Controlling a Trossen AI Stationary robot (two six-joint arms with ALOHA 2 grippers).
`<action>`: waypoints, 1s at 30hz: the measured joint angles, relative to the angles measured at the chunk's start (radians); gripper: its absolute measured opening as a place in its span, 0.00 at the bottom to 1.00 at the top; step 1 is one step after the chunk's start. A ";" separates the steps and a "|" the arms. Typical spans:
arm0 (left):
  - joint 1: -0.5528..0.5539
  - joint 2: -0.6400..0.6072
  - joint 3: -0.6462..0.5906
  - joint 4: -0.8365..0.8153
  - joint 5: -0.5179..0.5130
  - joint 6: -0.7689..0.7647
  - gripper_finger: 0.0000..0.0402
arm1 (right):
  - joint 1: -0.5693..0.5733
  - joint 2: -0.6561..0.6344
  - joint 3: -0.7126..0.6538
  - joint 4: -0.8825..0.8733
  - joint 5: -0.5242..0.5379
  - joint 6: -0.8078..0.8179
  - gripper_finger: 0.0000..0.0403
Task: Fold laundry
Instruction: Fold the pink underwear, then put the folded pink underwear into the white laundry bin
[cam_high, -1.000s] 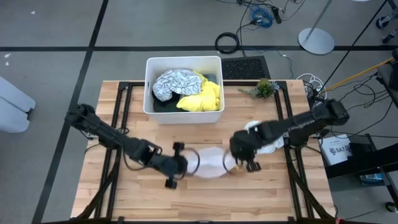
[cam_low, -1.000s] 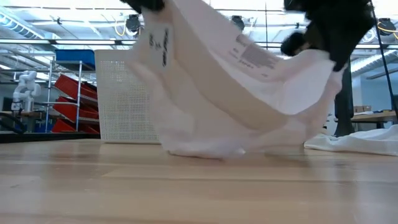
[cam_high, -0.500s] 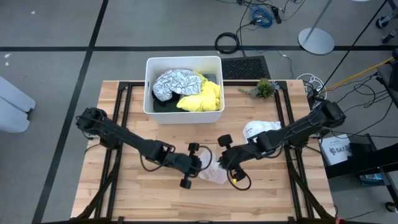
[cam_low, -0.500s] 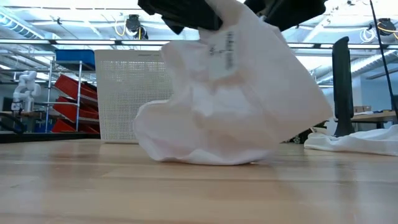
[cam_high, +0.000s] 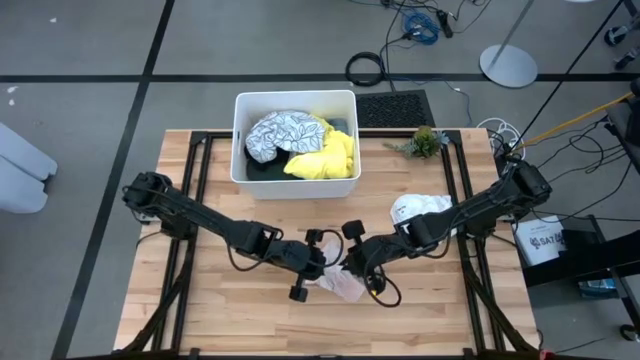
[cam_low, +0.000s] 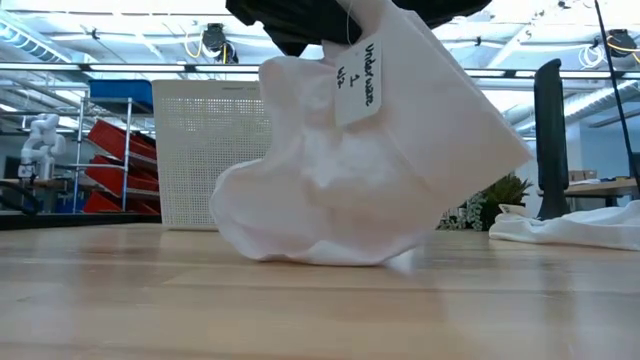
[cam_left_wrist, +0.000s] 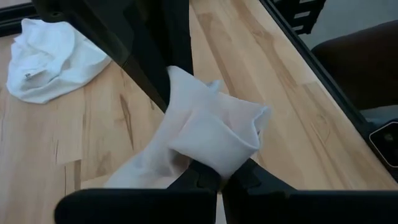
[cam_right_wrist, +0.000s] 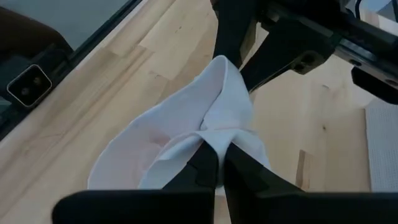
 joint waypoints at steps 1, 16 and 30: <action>0.000 0.000 0.000 0.000 0.000 0.000 0.00 | -0.001 0.000 0.000 0.000 0.000 0.005 0.02; 0.017 0.000 0.000 0.060 -0.041 0.036 0.00 | -0.025 0.016 0.000 0.003 -0.053 0.115 0.39; 0.019 -0.001 0.000 0.040 -0.106 0.024 0.07 | -0.026 0.111 0.000 0.077 -0.024 0.131 0.43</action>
